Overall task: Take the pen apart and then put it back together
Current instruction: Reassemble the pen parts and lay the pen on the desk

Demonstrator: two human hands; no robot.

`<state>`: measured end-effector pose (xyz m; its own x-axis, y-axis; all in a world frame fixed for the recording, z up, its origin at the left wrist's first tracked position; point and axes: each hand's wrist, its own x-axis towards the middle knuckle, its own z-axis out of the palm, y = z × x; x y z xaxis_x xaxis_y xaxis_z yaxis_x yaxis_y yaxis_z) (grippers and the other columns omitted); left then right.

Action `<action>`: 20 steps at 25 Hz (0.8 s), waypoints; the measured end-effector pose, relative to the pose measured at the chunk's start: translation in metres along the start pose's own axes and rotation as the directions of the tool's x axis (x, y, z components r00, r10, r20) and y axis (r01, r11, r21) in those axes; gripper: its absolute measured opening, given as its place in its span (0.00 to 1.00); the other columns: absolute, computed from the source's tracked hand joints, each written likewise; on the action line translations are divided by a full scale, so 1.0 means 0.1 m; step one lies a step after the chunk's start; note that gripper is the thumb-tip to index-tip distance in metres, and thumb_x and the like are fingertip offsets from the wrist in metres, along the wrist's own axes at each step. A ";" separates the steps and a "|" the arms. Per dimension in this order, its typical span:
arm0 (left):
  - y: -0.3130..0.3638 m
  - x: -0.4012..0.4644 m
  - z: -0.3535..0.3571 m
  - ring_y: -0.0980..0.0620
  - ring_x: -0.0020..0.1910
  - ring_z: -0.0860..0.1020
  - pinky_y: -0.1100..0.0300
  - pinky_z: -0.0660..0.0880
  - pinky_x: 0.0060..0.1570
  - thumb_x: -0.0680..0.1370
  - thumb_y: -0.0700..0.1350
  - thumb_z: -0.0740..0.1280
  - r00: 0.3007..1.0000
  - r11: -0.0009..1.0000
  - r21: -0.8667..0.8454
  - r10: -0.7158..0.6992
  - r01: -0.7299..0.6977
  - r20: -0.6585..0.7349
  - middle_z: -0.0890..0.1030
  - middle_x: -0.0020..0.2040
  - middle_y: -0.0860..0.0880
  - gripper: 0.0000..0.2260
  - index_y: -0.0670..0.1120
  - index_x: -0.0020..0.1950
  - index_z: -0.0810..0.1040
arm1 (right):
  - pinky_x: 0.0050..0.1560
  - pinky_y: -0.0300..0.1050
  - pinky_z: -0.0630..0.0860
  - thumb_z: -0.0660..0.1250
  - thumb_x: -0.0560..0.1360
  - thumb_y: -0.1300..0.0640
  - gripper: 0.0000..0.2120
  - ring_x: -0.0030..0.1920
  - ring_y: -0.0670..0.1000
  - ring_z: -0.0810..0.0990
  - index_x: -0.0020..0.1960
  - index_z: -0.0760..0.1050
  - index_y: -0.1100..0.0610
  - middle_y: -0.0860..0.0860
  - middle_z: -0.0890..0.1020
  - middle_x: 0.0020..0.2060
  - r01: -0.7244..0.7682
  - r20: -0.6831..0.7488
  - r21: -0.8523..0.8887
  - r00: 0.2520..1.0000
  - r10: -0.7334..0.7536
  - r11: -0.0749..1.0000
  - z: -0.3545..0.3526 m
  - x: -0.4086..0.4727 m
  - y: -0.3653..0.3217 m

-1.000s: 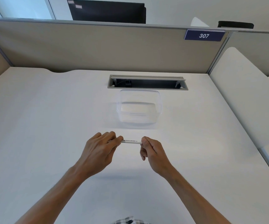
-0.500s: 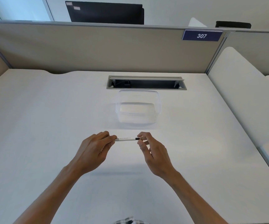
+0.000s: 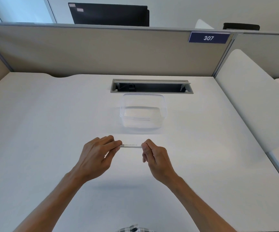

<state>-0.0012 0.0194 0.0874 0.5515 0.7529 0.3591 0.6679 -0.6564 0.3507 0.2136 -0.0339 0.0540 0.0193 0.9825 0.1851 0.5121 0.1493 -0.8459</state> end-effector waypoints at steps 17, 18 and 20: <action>-0.09 -0.03 0.02 0.53 0.31 0.70 0.56 0.69 0.28 0.80 0.50 0.57 0.998 0.992 -0.113 -0.046 0.049 0.034 0.70 0.36 0.59 0.09 0.52 0.50 0.77 | 0.38 0.41 0.73 0.54 0.83 0.49 0.06 0.43 0.45 0.78 0.54 0.69 0.48 0.43 0.77 0.43 0.149 -0.020 -0.286 0.987 -0.161 0.947 -0.01 -0.01 0.03; -0.10 -0.03 0.03 0.53 0.31 0.70 0.56 0.70 0.28 0.80 0.50 0.57 0.998 0.992 -0.119 -0.045 0.049 0.036 0.70 0.36 0.59 0.09 0.52 0.50 0.77 | 0.36 0.43 0.74 0.54 0.83 0.48 0.07 0.42 0.47 0.78 0.54 0.69 0.48 0.44 0.77 0.43 0.173 -0.020 -0.314 0.982 -0.189 0.933 -0.02 0.00 0.04; -0.11 -0.04 0.03 0.53 0.31 0.70 0.54 0.70 0.29 0.80 0.50 0.57 0.998 0.990 -0.134 -0.044 0.050 0.046 0.71 0.37 0.58 0.10 0.52 0.49 0.77 | 0.34 0.43 0.72 0.52 0.83 0.48 0.09 0.38 0.48 0.75 0.52 0.69 0.49 0.44 0.76 0.42 0.211 -0.011 -0.348 0.973 -0.229 0.913 -0.02 0.01 0.05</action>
<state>-0.0088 0.0239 0.0796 0.5436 0.7827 0.3032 0.6220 -0.6181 0.4807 0.2182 -0.0323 0.0512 -0.0893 0.9209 0.3794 0.7705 0.3052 -0.5596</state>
